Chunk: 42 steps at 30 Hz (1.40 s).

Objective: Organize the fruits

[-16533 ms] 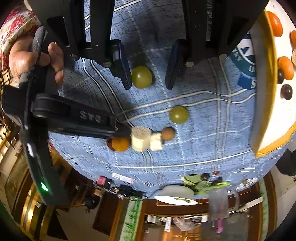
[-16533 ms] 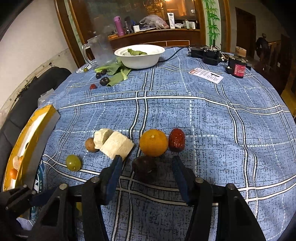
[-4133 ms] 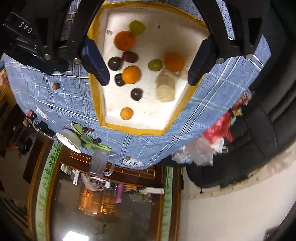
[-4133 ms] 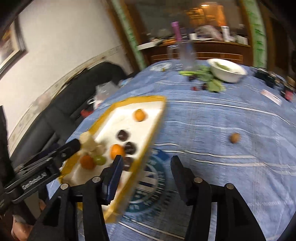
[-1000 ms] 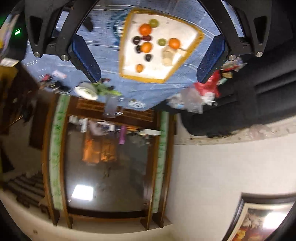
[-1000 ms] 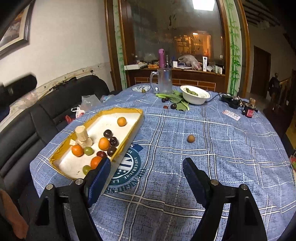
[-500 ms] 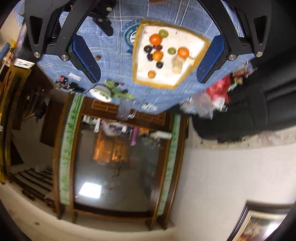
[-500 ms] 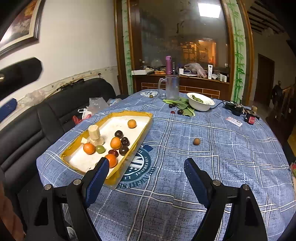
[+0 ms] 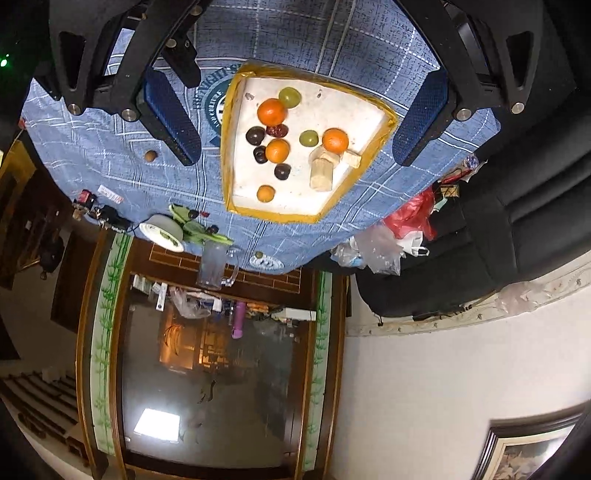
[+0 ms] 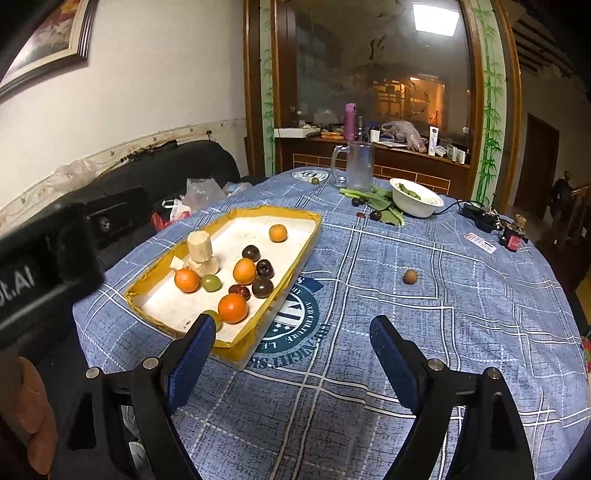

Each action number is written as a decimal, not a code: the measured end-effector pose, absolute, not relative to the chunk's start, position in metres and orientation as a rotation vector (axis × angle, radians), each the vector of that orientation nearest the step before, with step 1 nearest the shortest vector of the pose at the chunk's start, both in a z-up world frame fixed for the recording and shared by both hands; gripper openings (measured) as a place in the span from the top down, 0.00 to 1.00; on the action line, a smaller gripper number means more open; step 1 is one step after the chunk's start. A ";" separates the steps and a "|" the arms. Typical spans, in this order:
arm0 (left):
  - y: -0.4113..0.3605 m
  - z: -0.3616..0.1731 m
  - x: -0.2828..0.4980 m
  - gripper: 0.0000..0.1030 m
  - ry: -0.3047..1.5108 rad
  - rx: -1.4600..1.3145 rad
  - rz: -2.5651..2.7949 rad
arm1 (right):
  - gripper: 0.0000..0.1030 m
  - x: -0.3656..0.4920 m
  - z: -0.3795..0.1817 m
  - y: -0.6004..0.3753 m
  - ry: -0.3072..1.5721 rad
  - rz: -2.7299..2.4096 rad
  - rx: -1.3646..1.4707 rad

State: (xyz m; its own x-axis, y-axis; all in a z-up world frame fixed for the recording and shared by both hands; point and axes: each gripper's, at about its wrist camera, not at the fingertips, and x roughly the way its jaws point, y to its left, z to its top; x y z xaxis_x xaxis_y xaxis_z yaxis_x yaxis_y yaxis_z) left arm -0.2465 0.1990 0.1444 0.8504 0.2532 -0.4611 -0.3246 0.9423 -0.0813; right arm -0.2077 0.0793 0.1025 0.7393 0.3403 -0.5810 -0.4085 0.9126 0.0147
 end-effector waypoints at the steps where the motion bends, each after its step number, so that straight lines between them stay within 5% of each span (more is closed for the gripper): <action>1: 0.201 0.142 -0.244 0.00 0.475 -0.161 0.304 | 0.14 -0.206 0.101 0.081 0.620 0.413 -0.119; 42: 0.228 0.095 -0.181 0.00 0.698 -0.144 0.382 | 0.13 -0.140 0.082 0.121 0.726 0.443 -0.208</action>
State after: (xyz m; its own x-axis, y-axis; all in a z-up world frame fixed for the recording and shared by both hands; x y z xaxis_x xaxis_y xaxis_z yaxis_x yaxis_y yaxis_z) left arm -0.1811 0.2282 0.0954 0.7003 0.2944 -0.6503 -0.3897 0.9209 -0.0028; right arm -0.1395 0.1215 0.0815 0.6614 0.3174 -0.6796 -0.4590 0.8879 -0.0320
